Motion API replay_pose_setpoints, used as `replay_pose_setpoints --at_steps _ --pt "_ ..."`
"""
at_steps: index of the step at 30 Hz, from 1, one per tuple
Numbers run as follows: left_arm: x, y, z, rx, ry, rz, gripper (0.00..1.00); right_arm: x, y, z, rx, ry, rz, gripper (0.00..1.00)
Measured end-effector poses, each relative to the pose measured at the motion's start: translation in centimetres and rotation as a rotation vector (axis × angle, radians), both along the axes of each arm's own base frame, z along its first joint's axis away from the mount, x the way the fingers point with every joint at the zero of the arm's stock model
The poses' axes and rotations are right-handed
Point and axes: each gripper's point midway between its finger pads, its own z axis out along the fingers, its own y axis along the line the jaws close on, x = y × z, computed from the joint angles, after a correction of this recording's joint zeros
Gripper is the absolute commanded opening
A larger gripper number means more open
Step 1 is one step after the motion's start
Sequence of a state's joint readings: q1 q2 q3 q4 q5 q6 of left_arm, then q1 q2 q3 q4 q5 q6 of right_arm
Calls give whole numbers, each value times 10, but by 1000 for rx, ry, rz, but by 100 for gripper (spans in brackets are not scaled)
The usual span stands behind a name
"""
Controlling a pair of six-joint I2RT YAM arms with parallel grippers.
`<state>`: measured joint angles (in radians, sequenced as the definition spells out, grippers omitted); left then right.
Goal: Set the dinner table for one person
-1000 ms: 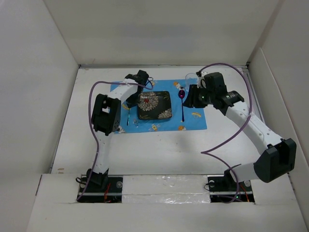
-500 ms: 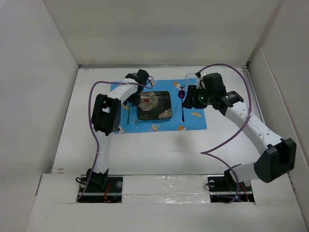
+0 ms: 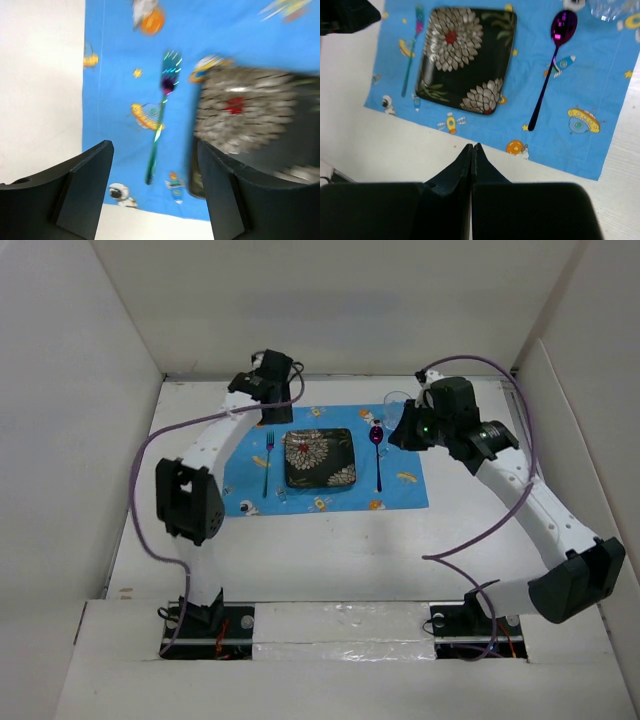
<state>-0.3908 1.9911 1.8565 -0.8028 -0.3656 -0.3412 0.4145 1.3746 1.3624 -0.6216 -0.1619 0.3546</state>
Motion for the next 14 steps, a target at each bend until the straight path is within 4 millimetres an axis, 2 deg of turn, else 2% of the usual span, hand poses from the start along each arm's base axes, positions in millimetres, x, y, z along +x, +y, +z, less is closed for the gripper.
replay_pose_setpoints --at_steps 2,3,4,6,8,9,11,12,14 --pt "-1 -8 57 -102 -138 -15 66 0 -2 24 20 -59 -10 3" --pt "-4 -11 91 -161 -222 -26 68 0 -5 42 33 -102 -21 14" --pt "-10 -13 127 -221 -310 -38 68 -1 -8 62 51 -150 -36 20" --pt "-30 -13 201 -341 -499 -59 70 -4 -18 119 105 -292 -73 34" --pt "-61 -4 266 -435 -677 -69 73 -12 -36 183 166 -460 -139 40" --pt "-78 3 292 -470 -755 -70 77 -20 -49 216 196 -554 -184 42" --pt "-113 25 335 -519 -895 -48 79 -42 -78 271 253 -719 -278 45" --pt "-124 36 348 -531 -947 -31 79 -57 -95 292 277 -789 -331 47" --pt "-147 57 370 -538 -1044 10 81 -82 -125 320 311 -891 -427 53"
